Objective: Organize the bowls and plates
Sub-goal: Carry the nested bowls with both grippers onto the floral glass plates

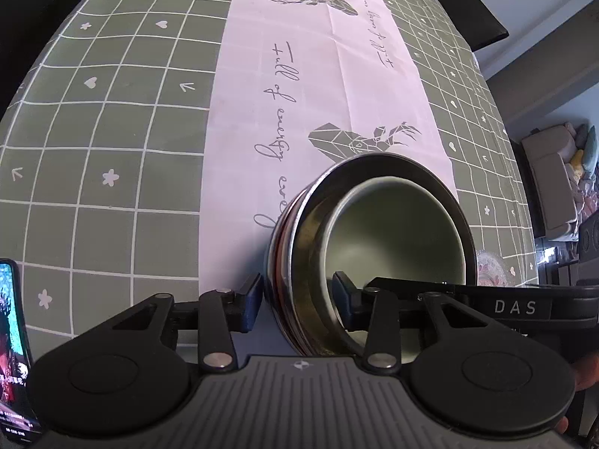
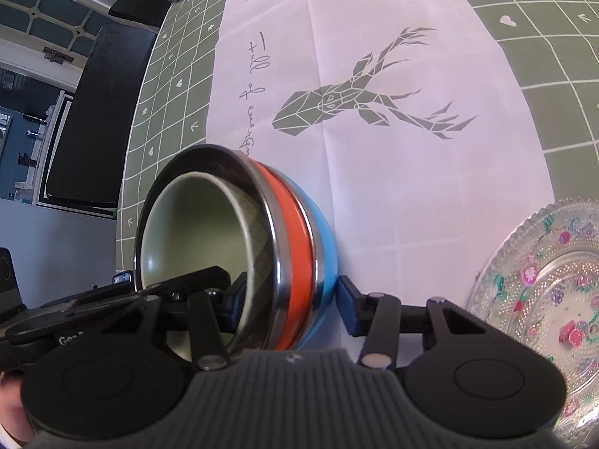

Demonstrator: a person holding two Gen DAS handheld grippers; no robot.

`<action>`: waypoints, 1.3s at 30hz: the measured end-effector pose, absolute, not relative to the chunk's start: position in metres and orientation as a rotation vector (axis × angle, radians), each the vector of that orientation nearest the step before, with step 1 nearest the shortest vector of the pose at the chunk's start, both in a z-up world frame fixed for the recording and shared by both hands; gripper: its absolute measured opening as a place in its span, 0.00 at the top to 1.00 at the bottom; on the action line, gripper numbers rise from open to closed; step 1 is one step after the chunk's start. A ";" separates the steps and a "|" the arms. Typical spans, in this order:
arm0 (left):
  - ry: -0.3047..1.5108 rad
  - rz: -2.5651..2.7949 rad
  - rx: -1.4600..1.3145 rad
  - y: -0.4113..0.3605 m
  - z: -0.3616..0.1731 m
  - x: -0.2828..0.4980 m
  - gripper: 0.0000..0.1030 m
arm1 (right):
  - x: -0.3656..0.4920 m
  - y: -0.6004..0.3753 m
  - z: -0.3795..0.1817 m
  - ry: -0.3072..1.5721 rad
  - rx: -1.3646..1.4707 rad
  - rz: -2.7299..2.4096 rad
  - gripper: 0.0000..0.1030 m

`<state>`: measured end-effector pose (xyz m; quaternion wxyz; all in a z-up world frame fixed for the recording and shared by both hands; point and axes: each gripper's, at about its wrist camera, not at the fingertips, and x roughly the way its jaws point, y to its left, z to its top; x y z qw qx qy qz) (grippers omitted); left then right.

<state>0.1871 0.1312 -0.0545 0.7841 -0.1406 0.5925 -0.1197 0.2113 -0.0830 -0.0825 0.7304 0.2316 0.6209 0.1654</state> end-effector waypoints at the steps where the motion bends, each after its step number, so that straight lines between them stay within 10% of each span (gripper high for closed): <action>1: 1.281 -0.248 -0.314 0.132 -0.055 0.188 0.57 | 0.211 -0.083 -0.082 1.366 0.511 0.366 0.55; 31: 1.094 -0.305 -0.214 0.118 -0.057 0.169 0.49 | 0.200 -0.090 -0.082 1.227 0.435 0.389 0.42; 39: 1.114 -0.274 -0.233 0.118 -0.056 0.172 0.54 | 0.199 -0.091 -0.081 1.247 0.501 0.361 0.51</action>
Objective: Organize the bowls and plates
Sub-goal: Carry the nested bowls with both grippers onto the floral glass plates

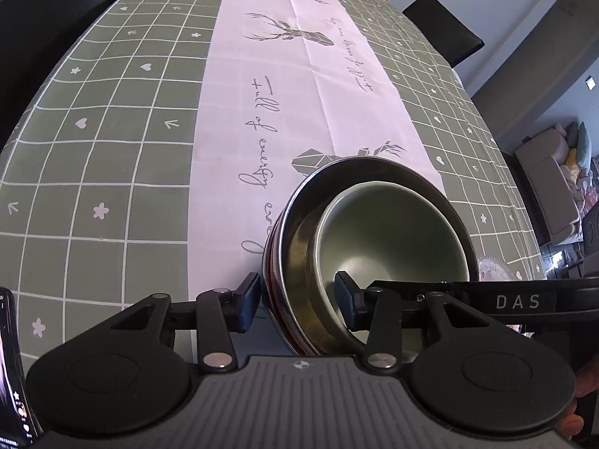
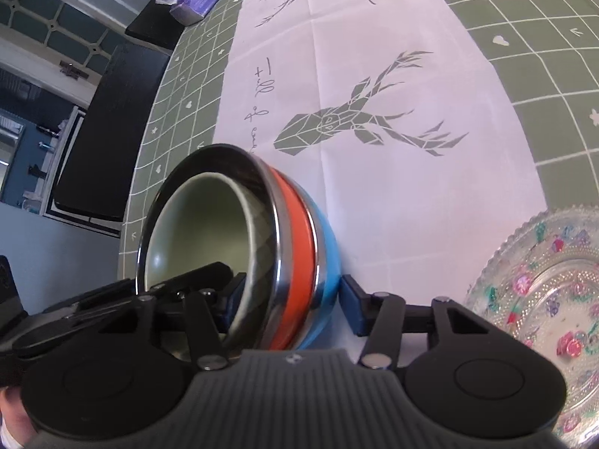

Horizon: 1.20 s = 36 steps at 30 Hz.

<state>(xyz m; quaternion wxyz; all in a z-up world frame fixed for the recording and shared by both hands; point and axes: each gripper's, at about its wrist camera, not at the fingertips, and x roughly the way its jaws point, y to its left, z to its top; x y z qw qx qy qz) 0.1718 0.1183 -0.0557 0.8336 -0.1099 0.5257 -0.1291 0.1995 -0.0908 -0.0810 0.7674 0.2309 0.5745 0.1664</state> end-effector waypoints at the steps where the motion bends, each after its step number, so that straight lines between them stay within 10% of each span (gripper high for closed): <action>1: 1.117 -0.266 -0.234 0.118 -0.055 0.172 0.54 | 0.200 -0.092 -0.081 1.255 0.521 0.346 0.52; 36: 1.239 -0.345 -0.208 0.005 -0.010 0.164 0.54 | 0.162 -0.197 -0.022 1.253 0.499 0.226 0.55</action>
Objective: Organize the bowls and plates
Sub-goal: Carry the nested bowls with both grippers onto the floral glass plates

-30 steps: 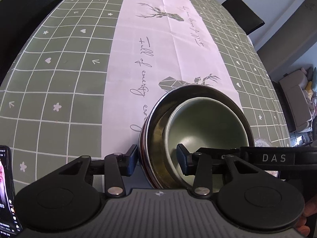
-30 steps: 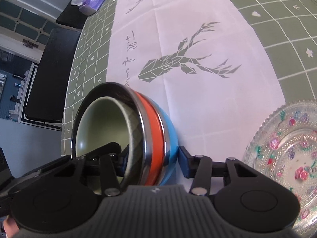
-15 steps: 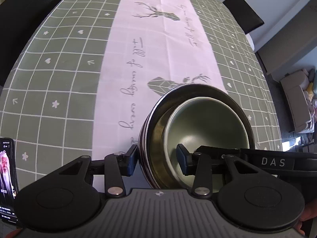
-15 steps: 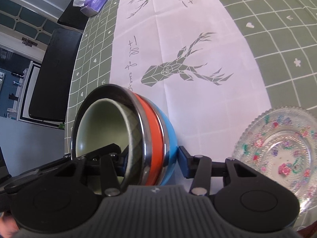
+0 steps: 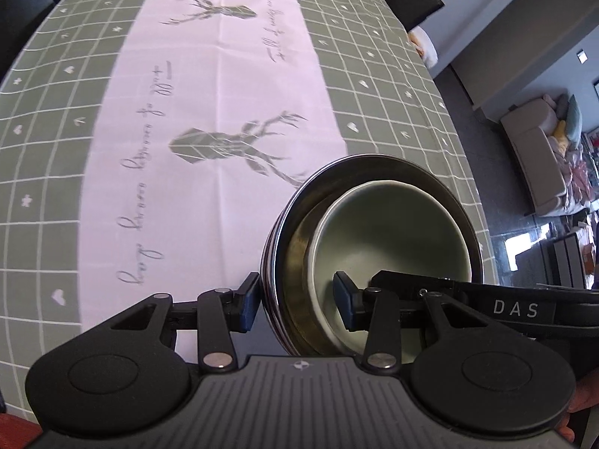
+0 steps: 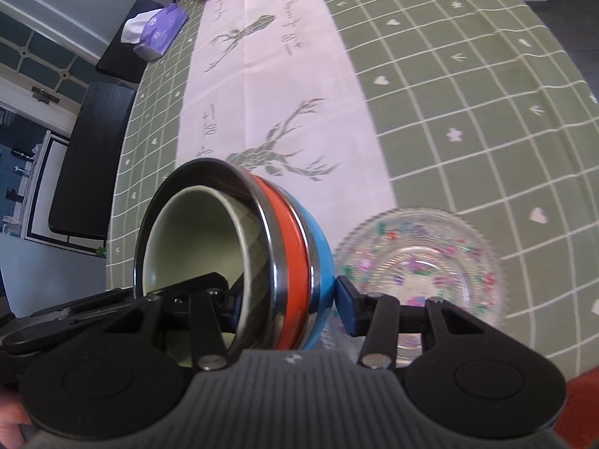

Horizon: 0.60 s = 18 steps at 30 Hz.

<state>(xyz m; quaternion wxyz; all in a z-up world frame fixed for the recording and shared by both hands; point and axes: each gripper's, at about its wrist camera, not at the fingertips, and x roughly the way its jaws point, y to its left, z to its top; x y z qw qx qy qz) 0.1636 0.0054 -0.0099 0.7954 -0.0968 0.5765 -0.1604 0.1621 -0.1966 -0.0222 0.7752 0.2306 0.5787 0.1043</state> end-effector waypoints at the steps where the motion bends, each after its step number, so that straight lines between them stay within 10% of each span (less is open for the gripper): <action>1: 1.244 -0.352 -0.206 -0.001 -0.011 0.163 0.54 | 0.159 -0.203 -0.023 1.252 0.499 0.218 0.55; 18: 1.310 -0.384 -0.162 -0.066 -0.033 0.150 0.54 | 0.141 -0.268 -0.044 1.264 0.508 0.173 0.57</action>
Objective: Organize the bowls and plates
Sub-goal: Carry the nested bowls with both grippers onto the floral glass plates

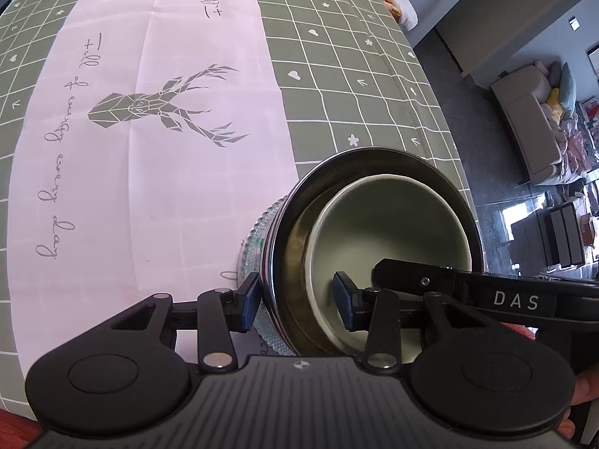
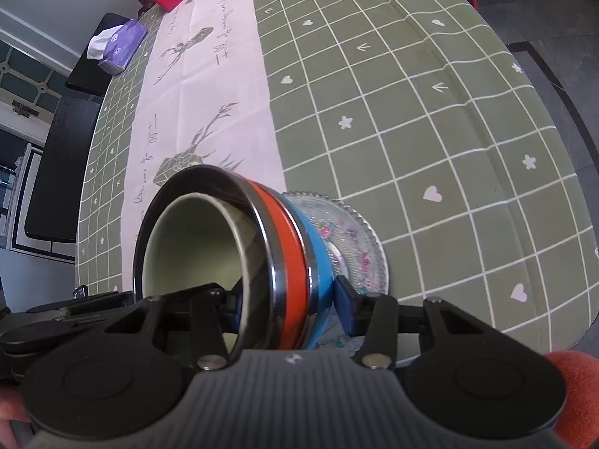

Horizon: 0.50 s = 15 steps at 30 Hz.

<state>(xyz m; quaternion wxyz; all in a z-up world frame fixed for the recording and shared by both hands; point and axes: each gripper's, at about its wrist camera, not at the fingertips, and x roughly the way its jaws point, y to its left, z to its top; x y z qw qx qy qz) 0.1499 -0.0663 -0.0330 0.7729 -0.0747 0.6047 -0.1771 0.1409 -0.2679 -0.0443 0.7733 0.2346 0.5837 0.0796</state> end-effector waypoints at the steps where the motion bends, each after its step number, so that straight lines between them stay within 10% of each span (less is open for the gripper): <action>1: 1.312 -0.381 -0.161 -0.067 -0.034 0.150 0.54 | 0.141 -0.269 -0.046 1.265 0.508 0.174 0.57; 15: 1.291 -0.377 -0.140 -0.070 -0.032 0.147 0.58 | 0.140 -0.277 -0.054 1.282 0.545 0.201 0.57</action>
